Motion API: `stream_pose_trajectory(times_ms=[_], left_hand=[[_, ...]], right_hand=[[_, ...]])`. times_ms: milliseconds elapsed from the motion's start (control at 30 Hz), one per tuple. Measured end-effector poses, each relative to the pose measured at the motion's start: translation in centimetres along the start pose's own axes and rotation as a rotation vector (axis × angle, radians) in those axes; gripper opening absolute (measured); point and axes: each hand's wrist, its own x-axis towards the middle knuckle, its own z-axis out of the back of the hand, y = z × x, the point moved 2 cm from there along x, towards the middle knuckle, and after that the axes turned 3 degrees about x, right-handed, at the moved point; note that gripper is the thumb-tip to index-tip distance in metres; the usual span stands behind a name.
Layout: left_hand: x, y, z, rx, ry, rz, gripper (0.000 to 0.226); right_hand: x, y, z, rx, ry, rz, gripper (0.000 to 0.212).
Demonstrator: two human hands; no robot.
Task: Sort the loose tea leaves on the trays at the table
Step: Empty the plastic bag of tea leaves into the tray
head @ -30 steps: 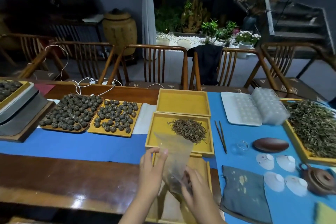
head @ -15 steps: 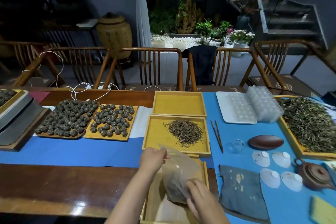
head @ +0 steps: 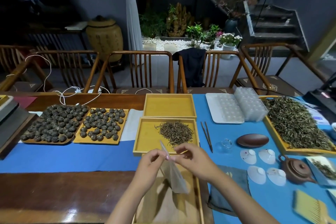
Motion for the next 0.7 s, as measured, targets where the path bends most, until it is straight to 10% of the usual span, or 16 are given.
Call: stream_pose_trajectory(times_ms=[700], left_hand=[[0.6,1.1,0.9,0.346,-0.211,0.034,0.025]], right_hand=[[-0.9,-1.0,-0.1,-0.127,-0.262,0.075,0.015]])
